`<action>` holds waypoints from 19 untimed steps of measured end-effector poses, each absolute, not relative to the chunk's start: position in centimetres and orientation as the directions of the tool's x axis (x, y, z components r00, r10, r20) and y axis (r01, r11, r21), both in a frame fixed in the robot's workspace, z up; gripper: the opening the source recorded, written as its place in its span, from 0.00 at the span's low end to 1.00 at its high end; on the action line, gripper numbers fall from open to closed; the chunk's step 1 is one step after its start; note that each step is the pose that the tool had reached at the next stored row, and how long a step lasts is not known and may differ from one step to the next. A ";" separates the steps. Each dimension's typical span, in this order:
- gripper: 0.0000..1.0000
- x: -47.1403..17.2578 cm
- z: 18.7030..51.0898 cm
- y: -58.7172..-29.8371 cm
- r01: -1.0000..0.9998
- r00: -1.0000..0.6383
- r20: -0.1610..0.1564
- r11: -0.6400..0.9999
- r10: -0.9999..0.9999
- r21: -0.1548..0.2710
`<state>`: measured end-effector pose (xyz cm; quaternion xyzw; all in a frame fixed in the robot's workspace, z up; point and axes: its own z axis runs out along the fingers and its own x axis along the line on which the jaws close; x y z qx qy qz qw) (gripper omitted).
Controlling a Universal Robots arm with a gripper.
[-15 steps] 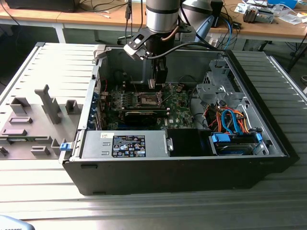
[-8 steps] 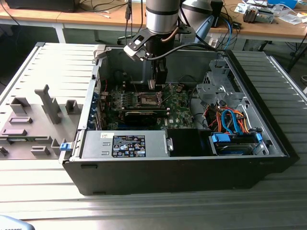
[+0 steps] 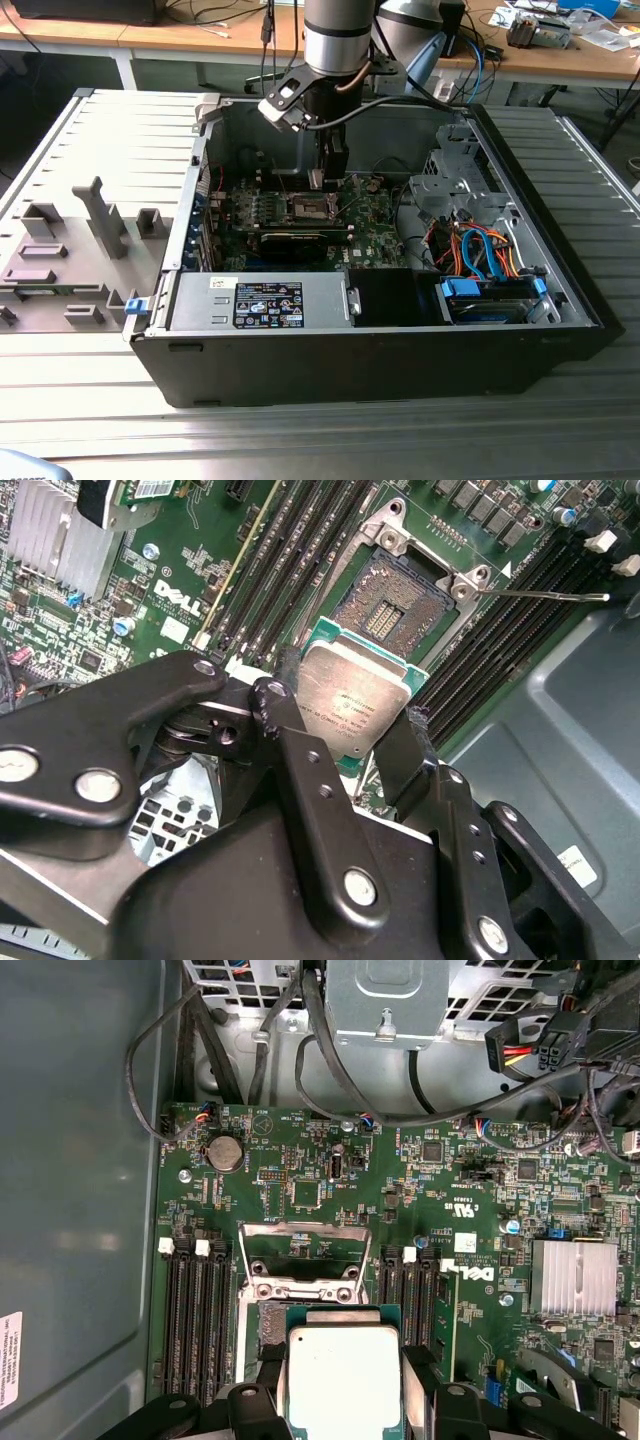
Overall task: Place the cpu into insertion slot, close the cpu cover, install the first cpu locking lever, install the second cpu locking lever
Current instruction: 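Place the cpu into insertion slot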
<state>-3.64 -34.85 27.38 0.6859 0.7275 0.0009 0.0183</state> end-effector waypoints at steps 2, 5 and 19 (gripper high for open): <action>0.55 -3.6 27.3 -34.9 0.998 -0.058 -0.025 0.059 0.998 0.026; 0.55 -3.6 27.3 -34.9 0.998 -0.057 -0.025 0.058 0.998 0.026; 0.55 -3.6 27.2 -34.8 0.998 -0.057 -0.028 0.058 0.998 0.026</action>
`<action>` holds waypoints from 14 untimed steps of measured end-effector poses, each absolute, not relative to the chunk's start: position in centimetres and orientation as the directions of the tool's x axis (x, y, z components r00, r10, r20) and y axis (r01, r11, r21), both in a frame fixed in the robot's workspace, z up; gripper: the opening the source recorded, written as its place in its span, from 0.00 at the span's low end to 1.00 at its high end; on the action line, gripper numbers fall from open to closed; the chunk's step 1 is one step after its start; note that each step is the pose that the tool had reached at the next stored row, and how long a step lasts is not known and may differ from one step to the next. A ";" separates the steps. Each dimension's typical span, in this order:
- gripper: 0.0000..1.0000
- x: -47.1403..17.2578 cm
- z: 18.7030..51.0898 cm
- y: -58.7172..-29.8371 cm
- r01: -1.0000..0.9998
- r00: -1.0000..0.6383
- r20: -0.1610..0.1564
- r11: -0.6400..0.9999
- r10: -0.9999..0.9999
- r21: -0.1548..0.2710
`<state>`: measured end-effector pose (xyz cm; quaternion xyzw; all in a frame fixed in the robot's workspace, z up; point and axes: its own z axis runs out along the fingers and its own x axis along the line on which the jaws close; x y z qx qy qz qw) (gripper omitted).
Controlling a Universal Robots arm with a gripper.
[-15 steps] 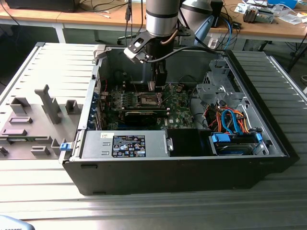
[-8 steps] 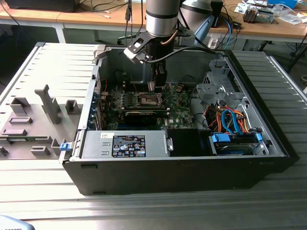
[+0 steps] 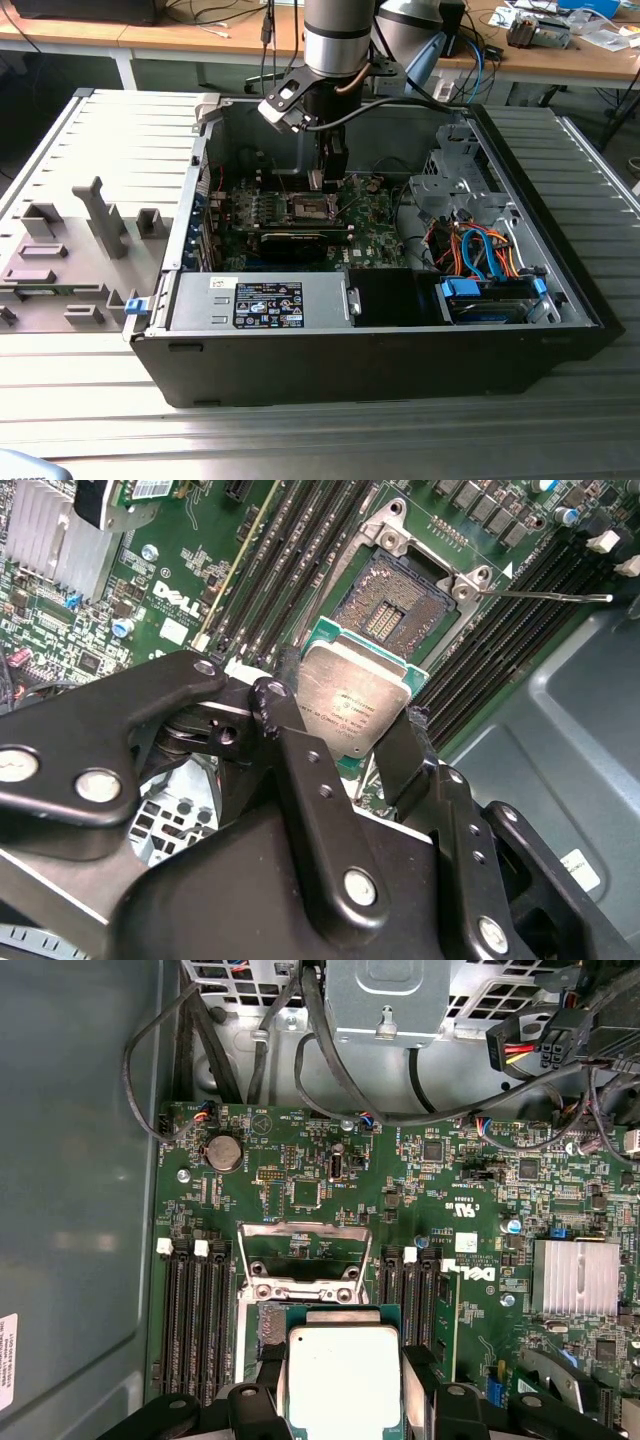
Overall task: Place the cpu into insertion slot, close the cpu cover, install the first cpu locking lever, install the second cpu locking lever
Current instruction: 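Place the cpu into insertion slot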
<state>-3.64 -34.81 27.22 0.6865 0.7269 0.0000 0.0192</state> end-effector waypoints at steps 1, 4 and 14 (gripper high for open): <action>0.55 -3.6 27.2 -34.8 0.998 -0.057 -0.028 0.058 0.998 0.026; 0.55 -3.6 27.2 -34.8 0.998 -0.057 -0.028 0.058 0.998 0.026; 0.55 -3.8 27.2 -34.8 0.998 -0.057 -0.028 0.058 0.998 0.026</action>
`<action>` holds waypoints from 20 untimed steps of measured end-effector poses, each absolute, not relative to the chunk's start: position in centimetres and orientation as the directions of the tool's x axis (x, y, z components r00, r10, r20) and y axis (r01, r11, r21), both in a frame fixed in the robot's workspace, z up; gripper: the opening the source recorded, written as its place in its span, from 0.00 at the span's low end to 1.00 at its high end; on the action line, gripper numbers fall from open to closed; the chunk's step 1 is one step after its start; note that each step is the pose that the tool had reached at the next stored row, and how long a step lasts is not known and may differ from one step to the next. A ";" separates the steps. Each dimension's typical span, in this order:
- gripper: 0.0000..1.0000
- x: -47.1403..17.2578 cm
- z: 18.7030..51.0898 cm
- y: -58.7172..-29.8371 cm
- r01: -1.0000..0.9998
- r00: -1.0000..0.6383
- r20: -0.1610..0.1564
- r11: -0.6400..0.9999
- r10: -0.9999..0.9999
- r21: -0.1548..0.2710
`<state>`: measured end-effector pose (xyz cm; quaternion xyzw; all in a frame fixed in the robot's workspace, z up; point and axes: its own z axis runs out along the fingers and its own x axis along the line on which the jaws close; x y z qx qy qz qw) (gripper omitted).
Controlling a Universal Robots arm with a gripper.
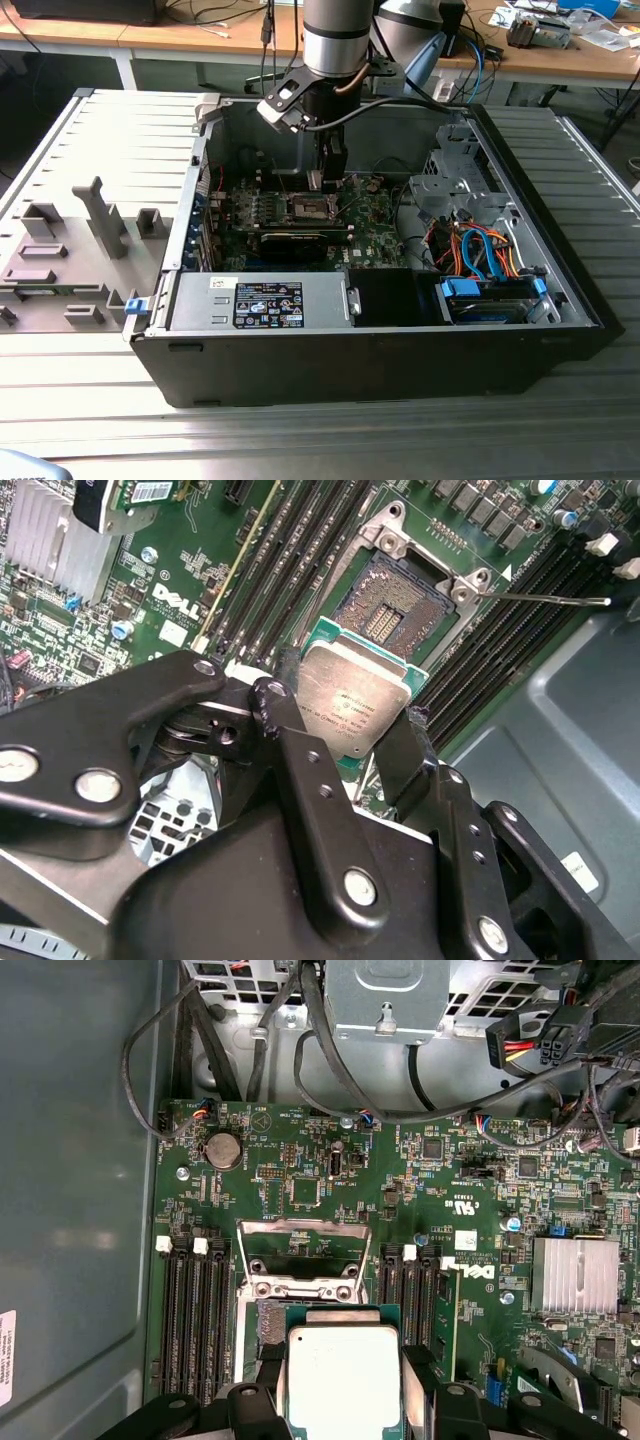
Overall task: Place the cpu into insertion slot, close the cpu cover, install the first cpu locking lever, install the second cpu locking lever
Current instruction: 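Place the cpu into insertion slot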
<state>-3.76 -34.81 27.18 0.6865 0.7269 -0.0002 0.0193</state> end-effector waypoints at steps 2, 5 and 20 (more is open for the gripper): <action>0.55 -3.8 27.1 -34.8 0.998 -0.057 -0.029 0.058 0.998 0.026; 0.55 -3.8 27.0 -34.8 0.998 -0.057 -0.029 0.058 0.998 0.026; 0.55 -3.8 26.8 -34.8 0.998 -0.057 -0.029 0.057 0.998 0.026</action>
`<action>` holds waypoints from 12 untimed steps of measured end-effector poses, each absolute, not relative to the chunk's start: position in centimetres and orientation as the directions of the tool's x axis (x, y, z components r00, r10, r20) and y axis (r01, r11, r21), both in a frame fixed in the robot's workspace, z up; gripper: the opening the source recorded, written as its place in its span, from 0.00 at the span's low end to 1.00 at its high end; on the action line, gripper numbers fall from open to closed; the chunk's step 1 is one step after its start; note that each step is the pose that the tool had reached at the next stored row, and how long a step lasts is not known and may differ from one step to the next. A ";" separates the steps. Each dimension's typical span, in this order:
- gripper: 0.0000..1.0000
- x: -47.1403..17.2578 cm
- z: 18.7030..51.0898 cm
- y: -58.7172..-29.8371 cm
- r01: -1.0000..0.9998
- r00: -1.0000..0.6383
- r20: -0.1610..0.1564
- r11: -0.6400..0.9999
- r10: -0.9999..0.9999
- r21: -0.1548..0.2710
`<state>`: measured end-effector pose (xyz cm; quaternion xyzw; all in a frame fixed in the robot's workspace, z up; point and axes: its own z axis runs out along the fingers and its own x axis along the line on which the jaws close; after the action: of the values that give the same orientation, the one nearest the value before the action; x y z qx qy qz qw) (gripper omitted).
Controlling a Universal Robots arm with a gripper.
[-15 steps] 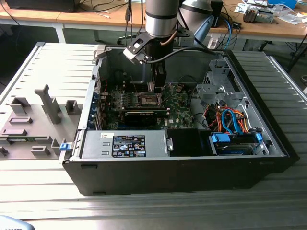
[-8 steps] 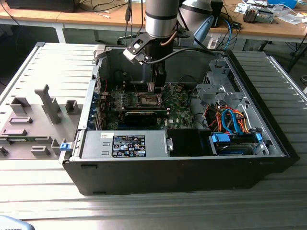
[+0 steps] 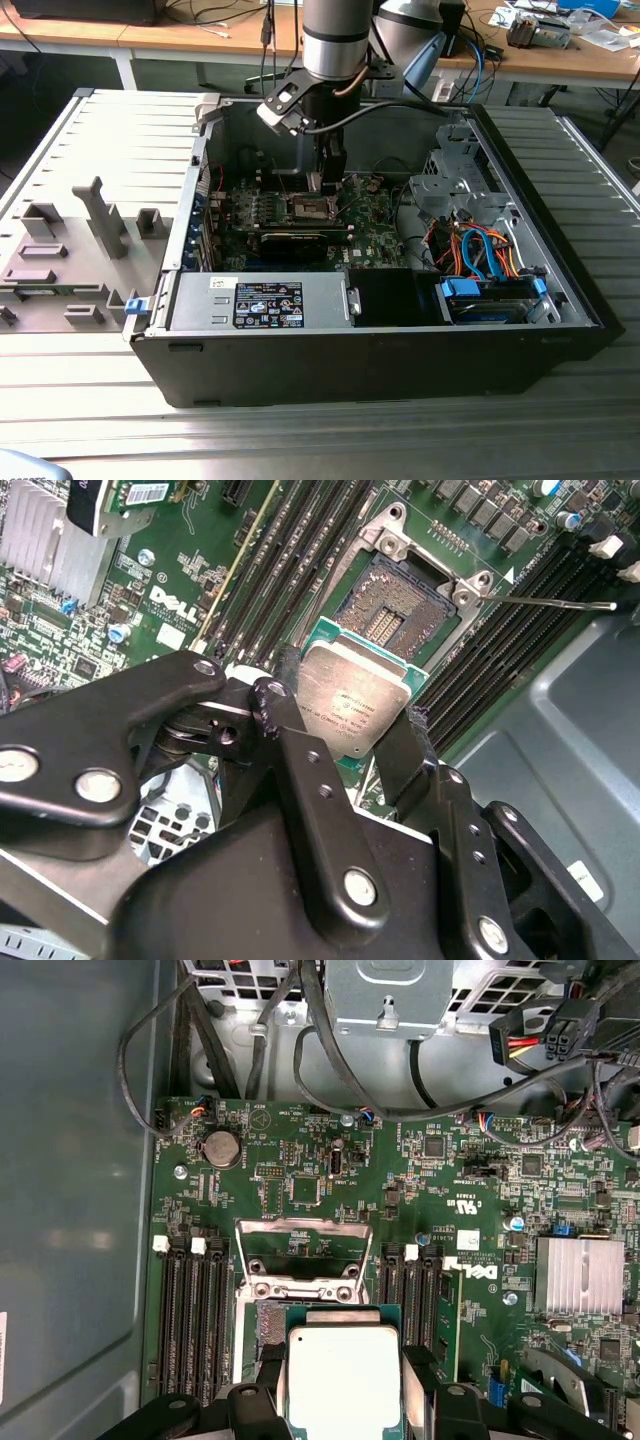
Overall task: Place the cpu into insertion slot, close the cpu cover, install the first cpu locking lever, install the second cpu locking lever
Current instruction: 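Place the cpu into insertion slot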
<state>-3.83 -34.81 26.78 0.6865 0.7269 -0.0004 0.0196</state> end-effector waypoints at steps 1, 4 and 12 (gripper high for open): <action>0.55 -3.8 26.8 -34.8 0.998 -0.057 -0.029 0.058 0.998 0.026; 0.55 -3.8 26.7 -34.8 0.998 -0.057 -0.029 0.057 0.998 0.026; 0.55 -3.9 26.6 -34.8 0.998 -0.057 -0.029 0.058 0.998 0.026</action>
<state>-3.88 -34.81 26.57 0.6864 0.7269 -0.0004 0.0196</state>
